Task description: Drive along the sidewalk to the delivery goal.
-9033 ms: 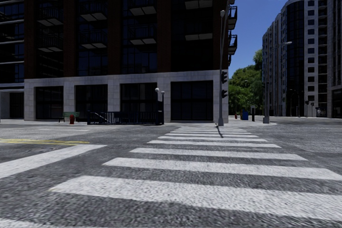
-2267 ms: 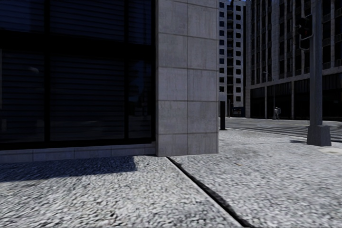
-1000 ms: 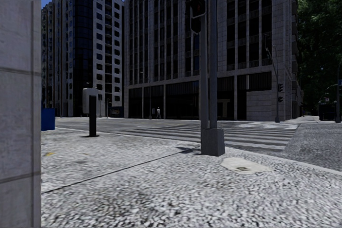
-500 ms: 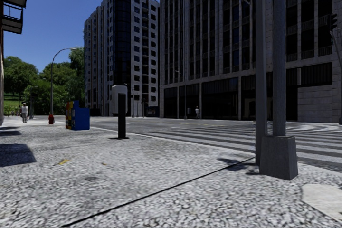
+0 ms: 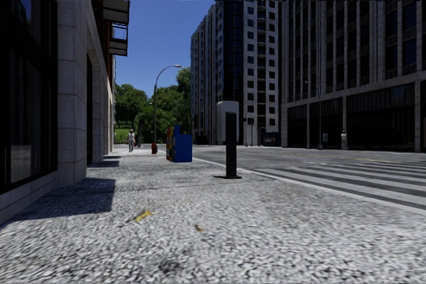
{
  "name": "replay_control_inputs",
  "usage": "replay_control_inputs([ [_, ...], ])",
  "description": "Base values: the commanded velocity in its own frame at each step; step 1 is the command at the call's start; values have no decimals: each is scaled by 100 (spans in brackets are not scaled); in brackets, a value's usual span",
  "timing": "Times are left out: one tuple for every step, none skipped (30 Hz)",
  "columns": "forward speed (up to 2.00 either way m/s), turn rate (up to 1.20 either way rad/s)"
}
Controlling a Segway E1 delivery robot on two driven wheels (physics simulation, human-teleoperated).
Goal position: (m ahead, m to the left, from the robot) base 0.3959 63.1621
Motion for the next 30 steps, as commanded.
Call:
replay_control_inputs([
  [200,78],
  [200,78],
  [200,77],
  [200,76],
  [200,70],
  [200,65],
  [200,65],
  [200,62],
  [200,62],
  [200,62],
  [200,62],
  [200,62],
  [200,62],
  [200,62],
  [200,62],
  [200,62],
  [200,62],
  [200,54],
  [200,54],
  [200,4],
  [200,0],
  [200,0],
  [200,0],
  [200,0],
  [200,0],
  [200,0],
  [200,0],
  [200,0],
  [200,0],
  [200,0],
])
